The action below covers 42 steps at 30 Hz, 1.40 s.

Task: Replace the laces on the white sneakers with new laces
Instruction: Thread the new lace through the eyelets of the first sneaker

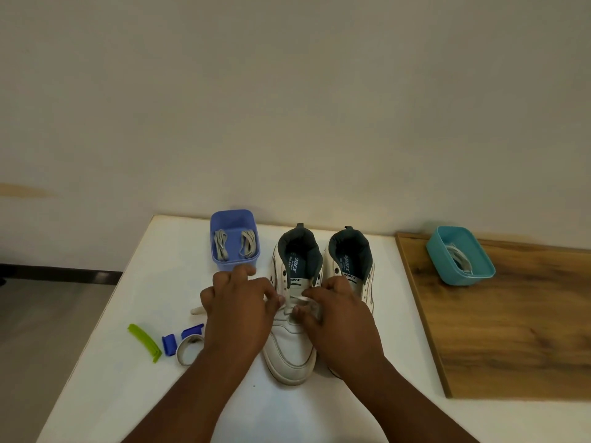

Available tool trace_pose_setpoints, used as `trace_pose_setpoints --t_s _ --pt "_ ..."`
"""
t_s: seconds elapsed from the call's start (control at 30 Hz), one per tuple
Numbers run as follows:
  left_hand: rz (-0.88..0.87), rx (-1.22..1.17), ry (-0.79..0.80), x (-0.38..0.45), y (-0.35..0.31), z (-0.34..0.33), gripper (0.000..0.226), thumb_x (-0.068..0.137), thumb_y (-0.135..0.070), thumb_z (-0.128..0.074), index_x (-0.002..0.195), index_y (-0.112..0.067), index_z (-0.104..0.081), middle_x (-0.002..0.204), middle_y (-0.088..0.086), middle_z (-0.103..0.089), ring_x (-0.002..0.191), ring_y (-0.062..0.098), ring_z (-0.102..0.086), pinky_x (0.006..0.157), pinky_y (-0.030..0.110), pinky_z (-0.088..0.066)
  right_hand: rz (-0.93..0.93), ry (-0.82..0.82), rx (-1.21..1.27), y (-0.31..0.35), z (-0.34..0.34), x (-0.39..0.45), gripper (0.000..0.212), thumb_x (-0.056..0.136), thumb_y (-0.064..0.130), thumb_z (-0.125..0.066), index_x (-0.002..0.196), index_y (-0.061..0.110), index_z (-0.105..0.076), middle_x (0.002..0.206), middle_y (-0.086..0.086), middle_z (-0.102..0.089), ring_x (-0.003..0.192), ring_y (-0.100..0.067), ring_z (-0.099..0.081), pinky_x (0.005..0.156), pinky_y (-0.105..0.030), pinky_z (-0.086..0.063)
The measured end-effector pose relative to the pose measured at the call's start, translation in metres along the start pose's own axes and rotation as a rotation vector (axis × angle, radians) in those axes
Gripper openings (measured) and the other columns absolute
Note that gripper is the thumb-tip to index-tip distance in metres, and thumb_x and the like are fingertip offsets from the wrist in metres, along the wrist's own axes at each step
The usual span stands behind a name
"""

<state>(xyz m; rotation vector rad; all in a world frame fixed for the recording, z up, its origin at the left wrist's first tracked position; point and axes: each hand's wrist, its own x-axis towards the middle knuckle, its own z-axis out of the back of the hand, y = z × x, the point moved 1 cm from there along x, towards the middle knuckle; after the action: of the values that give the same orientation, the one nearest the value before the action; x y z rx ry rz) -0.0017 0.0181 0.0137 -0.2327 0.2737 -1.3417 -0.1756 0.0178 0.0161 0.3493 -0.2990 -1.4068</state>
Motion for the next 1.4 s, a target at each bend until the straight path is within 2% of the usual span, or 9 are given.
trace_pose_setpoints --t_s 0.4,0.53,0.63,0.77,1.0,1.07,1.17,1.27,1.4 --pt "0.039 -0.062 -0.103 0.002 0.010 0.019 0.021 0.094 -0.046 -0.061 0.112 -0.038 -0.060 0.127 -0.005 -0.055 0.116 0.020 -0.048 0.088 0.037 -0.035 -0.019 -0.016 -0.050 0.001 0.004 -0.001 0.045 0.089 0.064 -0.063 0.126 0.040 -0.066 0.128 0.012 -0.053 0.107 -0.012 -0.058 0.092 -0.025 -0.049" --pt "-0.027 0.022 -0.111 -0.001 0.014 0.018 0.023 0.078 -0.032 -0.080 0.090 -0.044 -0.065 0.138 -0.004 -0.050 0.139 0.027 -0.033 0.108 0.055 -0.020 -0.022 -0.002 -0.051 0.000 0.005 -0.002 0.046 0.090 0.064 -0.063 0.130 0.041 -0.064 0.131 0.012 -0.052 0.110 -0.011 -0.058 0.094 -0.024 -0.048" --pt "-0.054 0.161 -0.002 -0.006 0.009 0.013 0.018 0.089 -0.050 -0.063 0.105 -0.055 -0.067 0.161 -0.004 -0.024 0.153 0.031 0.001 0.114 0.064 0.006 -0.024 0.009 -0.045 0.001 0.004 -0.001 0.048 0.089 0.064 -0.064 0.131 0.041 -0.063 0.132 0.012 -0.051 0.112 -0.011 -0.057 0.096 -0.025 -0.049" --pt "-0.056 0.293 0.109 -0.011 0.006 0.009 0.044 0.085 -0.077 -0.046 0.122 -0.058 -0.059 0.167 0.000 -0.010 0.152 0.035 0.014 0.111 0.068 0.012 -0.033 0.030 -0.035 0.001 0.003 0.000 0.051 0.088 0.064 -0.065 0.133 0.041 -0.062 0.134 0.011 -0.050 0.115 -0.012 -0.057 0.099 -0.027 -0.048" --pt "-0.023 0.257 0.190 -0.022 -0.010 0.032 0.048 0.095 -0.062 -0.037 0.124 -0.036 -0.064 0.150 -0.004 -0.041 0.148 0.022 -0.021 0.118 0.062 -0.003 -0.040 0.046 -0.032 0.003 0.005 -0.001 0.052 0.089 0.064 -0.064 0.135 0.040 -0.062 0.137 0.011 -0.050 0.116 -0.011 -0.056 0.100 -0.027 -0.048" --pt "-0.037 0.075 0.247 -0.026 -0.015 0.046 0.046 0.095 -0.064 -0.037 0.102 -0.033 -0.070 0.118 -0.008 -0.063 0.123 0.014 -0.050 0.112 0.050 -0.027 -0.035 0.052 0.001 0.003 0.004 0.000 0.051 0.089 0.062 -0.065 0.135 0.040 -0.062 0.142 0.009 -0.046 0.119 -0.012 -0.055 0.100 -0.026 -0.048" --pt "0.054 -0.654 0.418 -0.029 -0.023 0.065 0.040 0.098 -0.050 -0.049 0.075 -0.022 -0.067 0.075 0.003 -0.067 0.075 0.012 -0.062 0.086 0.045 -0.052 0.022 -0.019 0.196 0.006 0.005 -0.001 0.041 0.090 0.049 -0.070 0.130 0.042 -0.061 0.140 0.011 -0.040 0.113 -0.004 -0.051 0.090 -0.018 -0.047" --pt "0.256 -1.363 0.499 -0.028 -0.028 0.074 0.026 0.102 -0.029 -0.049 0.094 -0.012 -0.067 0.084 0.011 -0.071 0.072 0.017 -0.063 0.091 0.046 -0.055 0.092 -0.097 0.538 0.019 0.015 -0.004 0.010 0.099 0.038 -0.061 0.108 0.036 -0.063 0.110 0.014 -0.058 0.091 -0.005 -0.059 0.073 -0.024 -0.053" --pt "0.382 -1.684 0.437 -0.022 -0.027 0.074 0.019 0.102 -0.012 -0.048 0.117 -0.011 -0.060 0.095 0.009 -0.074 0.063 0.015 -0.061 0.077 0.042 -0.055 0.065 0.287 0.882 0.034 0.020 -0.013 0.035 0.100 0.058 -0.045 0.091 0.033 -0.068 0.081 0.007 -0.065 0.074 -0.012 -0.060 0.071 -0.037 -0.053"
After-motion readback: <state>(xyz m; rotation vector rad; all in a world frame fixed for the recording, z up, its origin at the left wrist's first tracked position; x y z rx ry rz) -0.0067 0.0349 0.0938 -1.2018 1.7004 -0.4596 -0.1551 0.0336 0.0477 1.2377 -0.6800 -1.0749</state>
